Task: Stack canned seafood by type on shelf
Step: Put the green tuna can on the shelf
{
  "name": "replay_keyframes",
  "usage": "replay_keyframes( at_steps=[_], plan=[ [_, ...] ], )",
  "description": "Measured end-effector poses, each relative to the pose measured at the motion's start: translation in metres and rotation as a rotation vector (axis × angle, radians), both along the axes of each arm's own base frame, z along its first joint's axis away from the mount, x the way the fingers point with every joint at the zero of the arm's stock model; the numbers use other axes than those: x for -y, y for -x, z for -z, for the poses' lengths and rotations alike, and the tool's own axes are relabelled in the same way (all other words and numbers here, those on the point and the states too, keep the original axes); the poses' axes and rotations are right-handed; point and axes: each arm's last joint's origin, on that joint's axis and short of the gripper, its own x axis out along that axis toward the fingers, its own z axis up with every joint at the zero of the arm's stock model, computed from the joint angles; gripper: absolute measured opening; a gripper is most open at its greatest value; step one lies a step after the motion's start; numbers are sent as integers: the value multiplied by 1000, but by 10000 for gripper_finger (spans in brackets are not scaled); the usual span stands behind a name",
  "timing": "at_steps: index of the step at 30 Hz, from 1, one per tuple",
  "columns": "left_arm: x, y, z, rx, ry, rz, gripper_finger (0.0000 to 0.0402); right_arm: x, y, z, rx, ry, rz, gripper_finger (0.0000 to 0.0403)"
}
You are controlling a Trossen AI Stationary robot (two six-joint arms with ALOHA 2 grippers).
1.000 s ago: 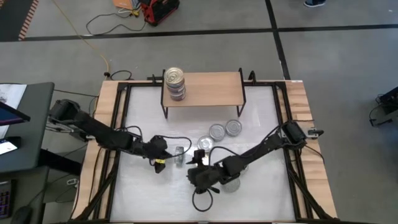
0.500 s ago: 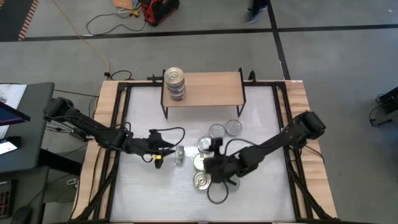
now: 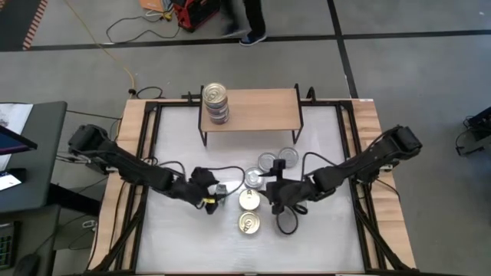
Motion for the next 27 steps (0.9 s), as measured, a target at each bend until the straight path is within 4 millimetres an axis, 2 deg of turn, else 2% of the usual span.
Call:
replay_keyframes(
  at_steps=[5,10,16,21,27],
  plan=[
    [17,-17,-12,-133,-42,-121,295,1,6,-6,-16,21,-41,291],
    [35,-29,-30,-134,-39,-206,295,0,6,-5,-34,14,-75,291],
    [66,-34,-48,-137,69,-284,295,-4,6,3,-75,-4,-67,291],
    [88,-34,-41,-235,55,-390,295,-11,10,8,-102,-4,-82,291],
    [99,-43,-30,-275,34,-476,295,-23,17,7,-102,8,-131,291]
  ],
)
